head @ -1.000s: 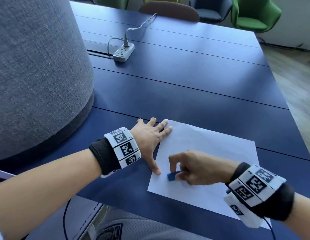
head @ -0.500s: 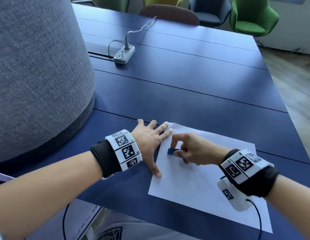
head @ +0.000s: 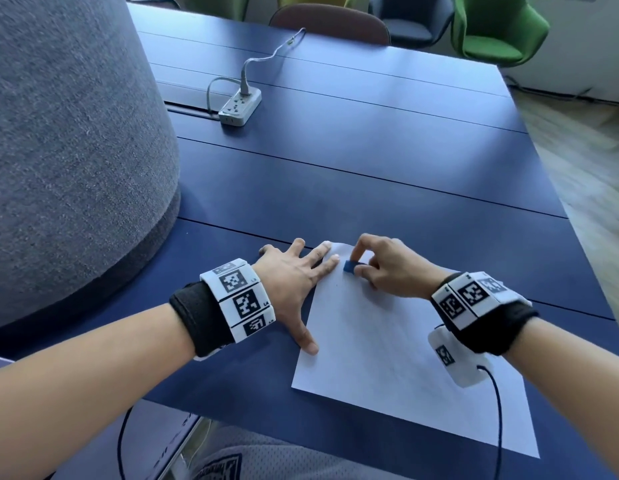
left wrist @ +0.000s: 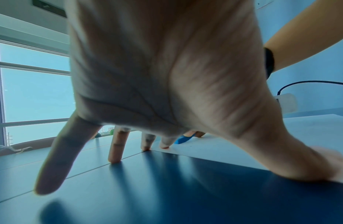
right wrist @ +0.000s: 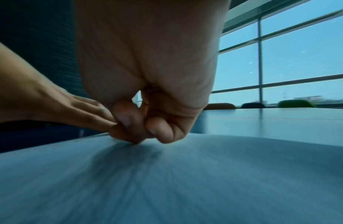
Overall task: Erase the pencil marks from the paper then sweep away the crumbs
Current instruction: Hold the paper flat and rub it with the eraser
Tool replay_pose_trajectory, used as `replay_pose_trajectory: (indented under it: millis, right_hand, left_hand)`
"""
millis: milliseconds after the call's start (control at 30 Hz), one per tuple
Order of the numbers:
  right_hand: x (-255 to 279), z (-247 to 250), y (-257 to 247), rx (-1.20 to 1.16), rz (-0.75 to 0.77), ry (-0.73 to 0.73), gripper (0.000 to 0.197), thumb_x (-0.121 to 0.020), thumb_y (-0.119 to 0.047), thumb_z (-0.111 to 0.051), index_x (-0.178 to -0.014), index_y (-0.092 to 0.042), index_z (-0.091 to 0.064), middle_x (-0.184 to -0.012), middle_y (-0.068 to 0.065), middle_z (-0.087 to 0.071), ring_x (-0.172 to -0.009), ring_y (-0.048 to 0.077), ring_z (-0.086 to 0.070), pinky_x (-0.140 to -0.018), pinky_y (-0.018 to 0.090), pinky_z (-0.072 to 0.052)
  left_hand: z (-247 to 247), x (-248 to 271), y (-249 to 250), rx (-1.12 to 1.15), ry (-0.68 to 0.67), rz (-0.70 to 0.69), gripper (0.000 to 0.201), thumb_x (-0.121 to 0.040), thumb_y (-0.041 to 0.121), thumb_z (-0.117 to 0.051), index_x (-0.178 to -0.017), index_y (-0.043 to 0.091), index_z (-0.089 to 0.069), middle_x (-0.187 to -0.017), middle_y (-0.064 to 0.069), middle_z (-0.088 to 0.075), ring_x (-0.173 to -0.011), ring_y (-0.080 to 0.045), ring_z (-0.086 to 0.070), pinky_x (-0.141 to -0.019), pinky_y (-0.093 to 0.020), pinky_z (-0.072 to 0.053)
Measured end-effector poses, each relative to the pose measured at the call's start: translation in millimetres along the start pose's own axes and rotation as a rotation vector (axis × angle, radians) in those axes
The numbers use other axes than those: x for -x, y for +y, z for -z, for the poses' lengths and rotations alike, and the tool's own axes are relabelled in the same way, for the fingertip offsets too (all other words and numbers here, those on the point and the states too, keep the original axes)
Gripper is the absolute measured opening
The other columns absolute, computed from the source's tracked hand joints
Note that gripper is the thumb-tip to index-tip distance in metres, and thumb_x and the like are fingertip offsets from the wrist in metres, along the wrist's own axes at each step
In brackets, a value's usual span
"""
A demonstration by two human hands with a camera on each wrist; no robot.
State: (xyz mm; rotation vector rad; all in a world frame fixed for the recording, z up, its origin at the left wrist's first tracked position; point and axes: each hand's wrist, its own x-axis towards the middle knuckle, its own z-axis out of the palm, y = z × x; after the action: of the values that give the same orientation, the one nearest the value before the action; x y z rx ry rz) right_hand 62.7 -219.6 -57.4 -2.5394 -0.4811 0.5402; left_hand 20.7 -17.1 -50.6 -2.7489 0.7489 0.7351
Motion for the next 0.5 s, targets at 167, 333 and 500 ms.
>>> replay_pose_trajectory:
  millis: [167, 333, 500]
  right_hand:
    - [12.7, -13.9, -8.2, -0.043, -0.01, -0.069, 0.01, -0.092, -0.023, -0.056, -0.099, -0.021, -0.049, -0.065, -0.001, -0.06, -0.05, 0.016, -0.053, -0.042, 0.024, -0.042]
    - [-2.7, -1.4, -3.5, 0.004, -0.088, 0.03, 0.011, -0.09, -0.03, -0.053, -0.1, -0.026, -0.049, -0.076, 0.001, -0.061, -0.065, 0.023, -0.063, -0.054, 0.027, -0.047]
    - [12.5, -11.9, -15.8, -0.016, 0.006, -0.097, 0.008, -0.093, -0.023, -0.054, -0.098, -0.025, -0.048, -0.066, -0.002, -0.056, -0.046, 0.016, -0.052, -0.045, 0.025, -0.044]
  left_hand:
    - [-1.3, -1.6, 0.2, -0.009, 0.015, -0.002, 0.146, -0.049, 0.088, -0.067, -0.155, 0.026, 0.012, -0.162, 0.008, 0.016, -0.14, -0.03, -0.01, -0.096, -0.052, -0.038]
    - [-0.4, -2.5, 0.3, -0.026, 0.006, 0.003, 0.146, -0.049, 0.089, -0.066, -0.155, 0.026, 0.012, -0.162, 0.007, 0.016, -0.139, -0.029, -0.013, -0.096, -0.051, -0.037]
    - [-1.2, -2.9, 0.5, -0.031, 0.012, 0.008, 0.146, -0.049, 0.089, -0.066, -0.154, 0.027, 0.014, -0.162, 0.008, 0.017, -0.138, -0.029, -0.014, -0.096, -0.054, -0.034]
